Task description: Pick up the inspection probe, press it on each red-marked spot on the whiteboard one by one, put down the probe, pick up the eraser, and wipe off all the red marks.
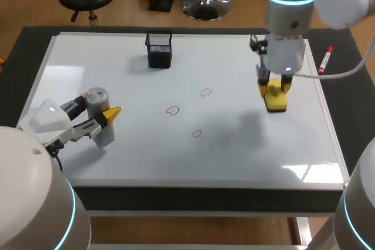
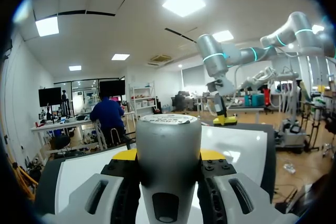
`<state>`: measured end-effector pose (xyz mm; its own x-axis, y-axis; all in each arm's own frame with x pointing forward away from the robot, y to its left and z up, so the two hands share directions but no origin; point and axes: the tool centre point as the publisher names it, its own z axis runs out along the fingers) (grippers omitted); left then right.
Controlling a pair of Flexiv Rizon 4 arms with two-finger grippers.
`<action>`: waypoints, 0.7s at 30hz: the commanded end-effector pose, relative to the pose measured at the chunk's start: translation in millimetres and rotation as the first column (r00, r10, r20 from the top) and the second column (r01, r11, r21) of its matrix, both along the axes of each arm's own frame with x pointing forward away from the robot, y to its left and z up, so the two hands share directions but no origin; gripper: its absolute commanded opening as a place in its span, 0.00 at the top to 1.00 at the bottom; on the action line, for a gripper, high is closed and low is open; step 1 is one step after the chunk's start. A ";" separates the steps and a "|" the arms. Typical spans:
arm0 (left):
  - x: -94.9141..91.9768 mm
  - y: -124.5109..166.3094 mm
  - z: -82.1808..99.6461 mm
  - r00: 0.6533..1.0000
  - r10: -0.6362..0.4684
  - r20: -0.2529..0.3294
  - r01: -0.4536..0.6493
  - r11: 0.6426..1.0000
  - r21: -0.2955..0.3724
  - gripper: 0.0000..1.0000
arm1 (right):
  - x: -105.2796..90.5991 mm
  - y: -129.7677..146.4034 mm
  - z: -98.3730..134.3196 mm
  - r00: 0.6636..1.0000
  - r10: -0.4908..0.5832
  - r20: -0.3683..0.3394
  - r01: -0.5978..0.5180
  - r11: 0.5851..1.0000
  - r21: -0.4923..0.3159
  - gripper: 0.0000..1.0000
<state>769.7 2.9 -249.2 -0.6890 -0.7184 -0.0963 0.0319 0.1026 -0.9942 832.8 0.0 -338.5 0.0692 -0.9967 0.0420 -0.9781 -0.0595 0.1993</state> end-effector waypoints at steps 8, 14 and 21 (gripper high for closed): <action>1.6 -1.8 1.4 1.000 0.004 -0.002 -0.004 1.000 0.002 1.00 | -62.6 68.4 -13.0 0.989 0.102 0.109 -0.104 0.994 0.013 1.00; 1.6 -1.8 1.4 1.000 0.004 -0.002 -0.004 1.000 0.002 1.00 | -64.2 105.9 -16.3 0.988 0.119 0.102 -0.123 0.992 0.025 1.00; 1.6 -1.8 1.4 1.000 0.004 -0.002 -0.004 1.000 0.002 1.00 | -57.4 145.8 -14.5 0.984 0.153 0.094 -0.156 0.987 0.026 1.00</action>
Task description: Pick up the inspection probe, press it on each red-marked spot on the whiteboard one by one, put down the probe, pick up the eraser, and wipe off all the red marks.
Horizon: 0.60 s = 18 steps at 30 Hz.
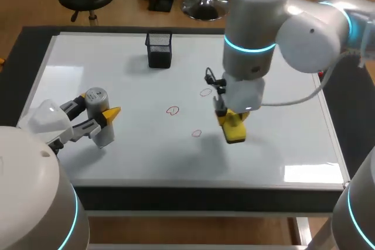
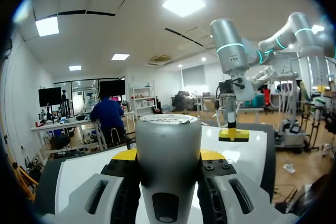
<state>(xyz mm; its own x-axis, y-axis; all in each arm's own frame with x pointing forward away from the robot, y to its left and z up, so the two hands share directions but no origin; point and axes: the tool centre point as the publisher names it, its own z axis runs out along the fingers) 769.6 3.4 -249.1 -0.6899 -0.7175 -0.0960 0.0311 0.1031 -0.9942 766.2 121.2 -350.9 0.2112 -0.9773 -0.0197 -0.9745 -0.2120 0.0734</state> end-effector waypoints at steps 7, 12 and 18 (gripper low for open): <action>1.7 -2.3 1.3 1.000 0.005 -0.001 -0.005 1.000 0.002 1.00 | 14.5 67.5 -9.7 0.999 0.046 -0.022 -0.047 0.996 -0.081 1.00; 1.7 -2.3 1.3 1.000 0.005 -0.001 -0.005 1.000 0.002 1.00 | 16.1 91.0 -10.9 0.998 0.056 -0.024 -0.057 0.996 -0.075 1.00; 1.7 -2.3 1.3 1.000 0.005 -0.001 -0.005 1.000 0.002 1.00 | 19.7 110.4 -14.6 0.997 0.057 -0.046 -0.060 0.996 -0.063 1.00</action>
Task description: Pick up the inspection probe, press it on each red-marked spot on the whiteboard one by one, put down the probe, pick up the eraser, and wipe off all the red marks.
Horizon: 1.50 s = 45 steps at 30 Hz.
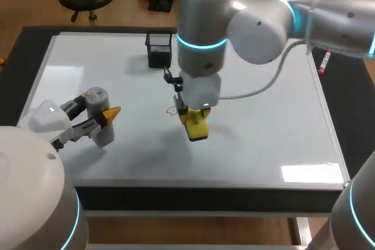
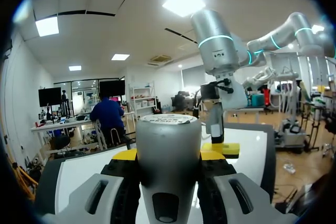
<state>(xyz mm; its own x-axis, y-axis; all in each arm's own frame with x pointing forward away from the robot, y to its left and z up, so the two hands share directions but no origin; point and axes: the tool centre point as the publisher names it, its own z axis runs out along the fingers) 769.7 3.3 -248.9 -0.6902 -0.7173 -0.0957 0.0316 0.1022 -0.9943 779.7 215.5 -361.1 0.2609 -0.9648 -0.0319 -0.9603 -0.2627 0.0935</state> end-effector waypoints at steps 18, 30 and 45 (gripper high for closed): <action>1.6 -2.2 1.1 1.000 0.005 -0.002 -0.005 1.000 0.003 1.00 | 7.5 20.0 -3.6 1.000 0.016 -0.014 -0.017 0.997 -0.070 1.00; 1.6 -2.2 1.1 1.000 0.005 -0.002 -0.005 1.000 0.003 1.00 | 14.4 17.6 -28.0 0.992 -0.116 -0.044 0.114 0.992 -0.055 1.00; 1.6 -2.2 1.1 1.000 0.005 -0.002 -0.005 1.000 0.003 1.00 | 52.1 76.8 -41.6 0.994 -0.109 -0.011 0.108 0.993 -0.049 1.00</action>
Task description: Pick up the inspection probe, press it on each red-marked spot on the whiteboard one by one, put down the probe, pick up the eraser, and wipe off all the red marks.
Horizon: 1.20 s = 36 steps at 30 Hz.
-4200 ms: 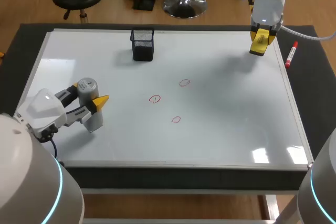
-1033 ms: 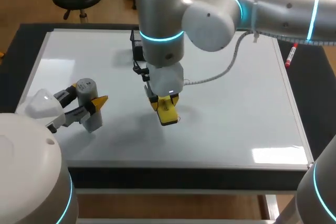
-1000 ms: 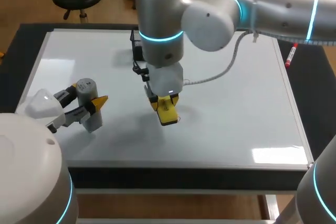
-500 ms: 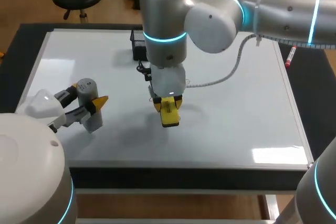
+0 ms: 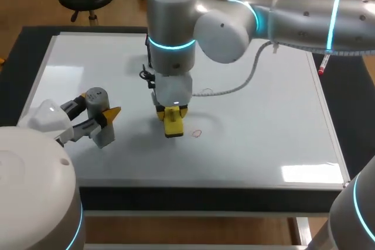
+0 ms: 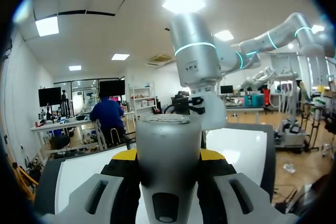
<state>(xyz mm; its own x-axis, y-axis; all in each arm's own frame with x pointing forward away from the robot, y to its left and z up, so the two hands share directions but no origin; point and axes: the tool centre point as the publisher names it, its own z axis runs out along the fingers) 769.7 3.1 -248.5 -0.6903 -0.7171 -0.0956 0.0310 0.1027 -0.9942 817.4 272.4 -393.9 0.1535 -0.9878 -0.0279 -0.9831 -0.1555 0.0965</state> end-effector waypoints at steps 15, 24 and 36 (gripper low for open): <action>1.6 -2.0 0.7 1.000 0.005 -0.001 -0.005 1.000 0.002 1.00 | 50.2 45.0 -18.9 1.000 -0.020 -0.018 0.020 0.999 -0.036 1.00; 1.6 -2.0 0.7 1.000 0.005 -0.001 -0.005 1.000 0.002 1.00 | 60.8 31.4 -21.0 0.998 -0.060 0.009 0.060 0.998 -0.022 1.00; 1.6 -2.0 0.7 1.000 0.005 -0.001 -0.005 1.000 0.002 1.00 | 70.4 15.5 -32.4 0.996 -0.088 0.029 0.088 0.996 -0.012 1.00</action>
